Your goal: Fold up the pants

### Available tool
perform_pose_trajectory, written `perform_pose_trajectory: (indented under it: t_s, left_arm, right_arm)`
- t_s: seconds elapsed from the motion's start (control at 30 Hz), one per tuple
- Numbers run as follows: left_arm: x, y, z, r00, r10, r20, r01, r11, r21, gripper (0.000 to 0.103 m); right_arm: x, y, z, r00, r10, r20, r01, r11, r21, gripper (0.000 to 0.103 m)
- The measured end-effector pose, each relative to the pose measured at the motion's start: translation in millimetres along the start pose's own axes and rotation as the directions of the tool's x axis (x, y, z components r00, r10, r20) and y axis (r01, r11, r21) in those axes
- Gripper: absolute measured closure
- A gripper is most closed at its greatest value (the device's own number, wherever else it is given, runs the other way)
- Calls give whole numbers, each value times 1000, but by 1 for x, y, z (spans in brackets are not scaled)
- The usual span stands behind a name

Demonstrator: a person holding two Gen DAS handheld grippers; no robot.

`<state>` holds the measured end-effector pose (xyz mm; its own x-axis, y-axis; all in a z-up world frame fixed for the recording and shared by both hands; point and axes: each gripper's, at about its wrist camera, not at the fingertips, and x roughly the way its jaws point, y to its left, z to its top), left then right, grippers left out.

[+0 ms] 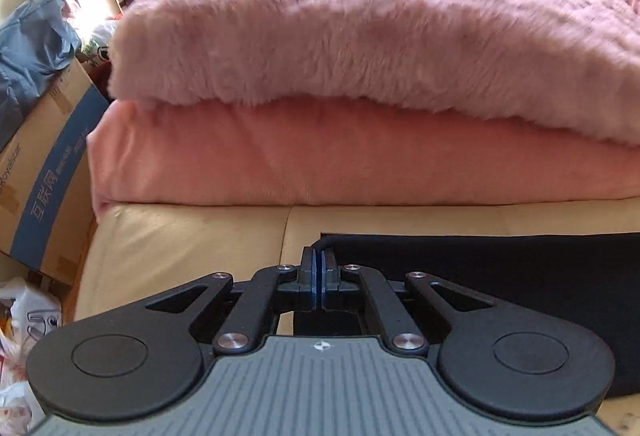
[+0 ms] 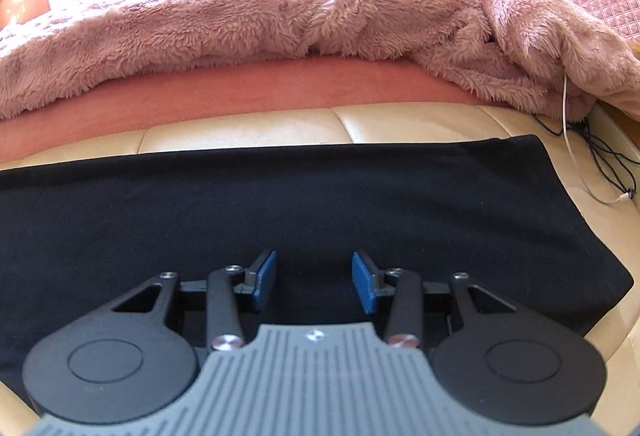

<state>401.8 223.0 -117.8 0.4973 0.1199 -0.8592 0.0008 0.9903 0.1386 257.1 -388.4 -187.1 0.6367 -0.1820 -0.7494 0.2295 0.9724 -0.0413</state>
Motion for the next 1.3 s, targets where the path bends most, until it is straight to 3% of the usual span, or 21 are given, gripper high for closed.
perform_pose_trajectory:
  t_s: [0.13, 0.27, 0.4, 0.53, 0.67, 0.73, 0.83, 0.87, 0.9, 0.97, 1.03, 1.13, 1.23, 1.3]
  left_arm:
    - [13, 10, -10, 999, 16, 28, -13, 995, -97, 81]
    - [-8, 29, -28, 996, -19, 83, 35, 980, -195, 81]
    - [-24, 45, -61, 987, -121, 102, 149, 929, -338, 81]
    - [-24, 49, -91, 977, -186, 106, 214, 852, -478, 81]
    - [-14, 57, -115, 947, -256, 196, 321, 698, -640, 81]
    - [-10, 57, -114, 941, -252, 226, 338, 658, -673, 81]
    - [-3, 51, -103, 956, -216, 197, 293, 679, -673, 82]
    - [-1, 47, -99, 960, -201, 195, 280, 695, -662, 86]
    - [-1, 44, -95, 964, -185, 191, 265, 717, -645, 99]
    - [-5, 41, -89, 971, -153, 185, 235, 758, -609, 103]
    - [-18, 36, -81, 966, -134, 223, 239, 796, -557, 103]
    - [-48, 31, -69, 931, -134, 338, 288, 841, -459, 103]
    - [-26, 31, -63, 971, -109, 215, 199, 866, -458, 103]
    - [-6, 35, -69, 981, -125, 147, 182, 858, -480, 103]
  right_arm:
    - [-2, 1, -1, 1000, -3, 6, 3, 1000, -26, 65]
    - [-9, 2, -2, 1000, 5, 11, -5, 999, -54, 65]
    - [-26, 7, -5, 999, 25, 20, -23, 997, -75, 65]
    - [-46, 19, -16, 997, 73, -5, -73, 991, -112, 65]
    - [-52, 24, -24, 997, 81, -17, -82, 989, -122, 65]
    - [-55, 26, -28, 996, 84, -25, -86, 990, -115, 65]
    - [-55, 27, -27, 997, 80, -21, -82, 989, -121, 65]
    - [-55, 27, -27, 997, 79, -18, -80, 989, -126, 65]
    - [-54, 27, -25, 997, 72, -15, -74, 988, -133, 65]
    - [-52, 26, -25, 998, 64, -17, -65, 989, -135, 65]
    - [-51, 24, -26, 998, 56, -23, -59, 990, -131, 65]
    - [-48, 23, -28, 999, 44, -31, -48, 991, -128, 65]
    - [-46, 22, -29, 998, 43, -36, -47, 991, -123, 65]
    - [-45, 22, -29, 998, 45, -36, -49, 991, -121, 65]
